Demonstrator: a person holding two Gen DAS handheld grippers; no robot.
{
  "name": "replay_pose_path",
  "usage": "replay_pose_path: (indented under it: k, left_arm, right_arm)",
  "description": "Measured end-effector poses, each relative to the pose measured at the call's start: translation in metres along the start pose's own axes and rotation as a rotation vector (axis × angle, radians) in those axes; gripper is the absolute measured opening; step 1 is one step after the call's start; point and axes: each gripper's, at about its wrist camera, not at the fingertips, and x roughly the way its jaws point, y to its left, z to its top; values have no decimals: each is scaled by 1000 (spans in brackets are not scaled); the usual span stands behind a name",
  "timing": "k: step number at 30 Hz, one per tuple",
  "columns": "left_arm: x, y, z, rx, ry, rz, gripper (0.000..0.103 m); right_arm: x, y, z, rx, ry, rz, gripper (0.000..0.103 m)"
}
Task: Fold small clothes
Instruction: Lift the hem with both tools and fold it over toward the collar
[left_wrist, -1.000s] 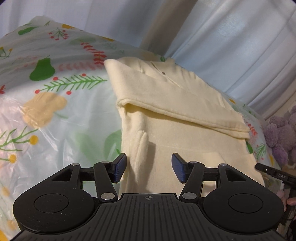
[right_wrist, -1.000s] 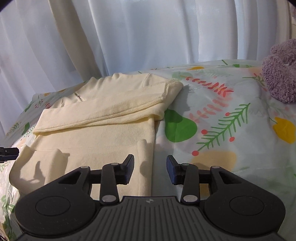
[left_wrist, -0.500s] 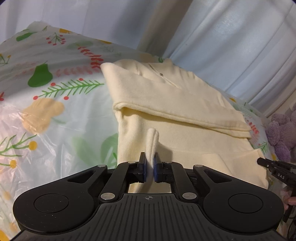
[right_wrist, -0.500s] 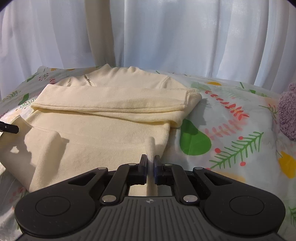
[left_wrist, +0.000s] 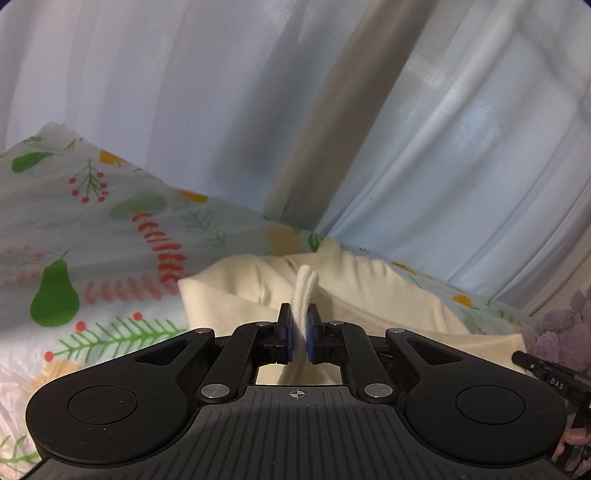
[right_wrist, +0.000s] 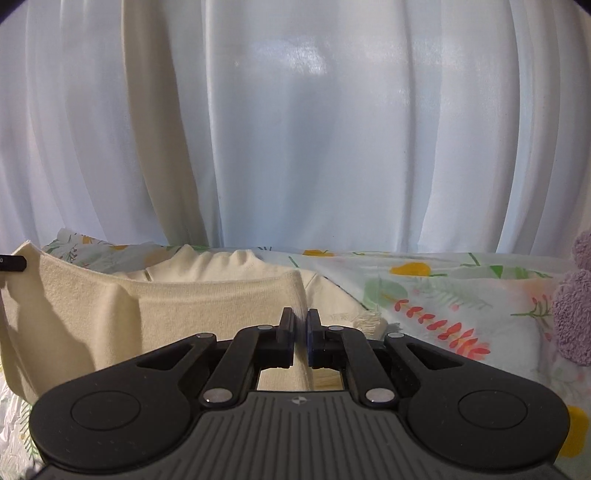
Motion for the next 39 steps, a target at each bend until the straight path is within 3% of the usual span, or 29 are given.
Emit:
replay_pose_path:
  k: [4,6,7,8,10,12,13,15,18,21,25,29,33,36,39]
  left_arm:
    - [37,8,-20,2,118,6,12]
    - [38,9,-30,36,112,15,27]
    - [39,9,-34,48,113,23,43]
    - [40,10,-36,51,118,23,46]
    - [43,8,-38,75,131,20,44]
    - [43,1,-40,123,133,46,31]
    - [43,-1,-39,139,135,53,9]
    - [38,-4,-36,138,126,61,9]
    - [14,-11,-19,121,57,23,9]
    - [-12,-22,15,109,-64,-32,9]
    - [9,-34,71,126,-197,52,10]
    - [81,-30,92,85,-169,167,10]
    - [144,-30,72,138,-97,271,10]
    - [165,-24,56,160,-62,337,11]
    - [164,-12,47,108,-43,361,28]
  right_arm:
    - [35,-13,-17,39,126,-15,7]
    - [36,-16,-21,40,155,3,13]
    - [36,-16,-23,32,160,21,16]
    - [36,-15,-23,20,167,33,22]
    - [38,-8,-24,-32,178,24,24]
    - [43,0,-24,-88,188,2,24]
    - [43,3,-25,-104,183,-5,24]
    - [40,10,-24,-143,170,-3,5]
    - [25,18,-16,-192,103,-14,5]
    - [9,23,11,-209,-13,-33,5]
    - [34,37,60,-281,-145,-161,5]
    - [100,36,86,-246,-144,-248,5]
    - [152,38,76,-228,-57,-282,5]
    - [174,40,62,-255,-4,-314,5]
    - [181,36,56,-249,43,-322,6]
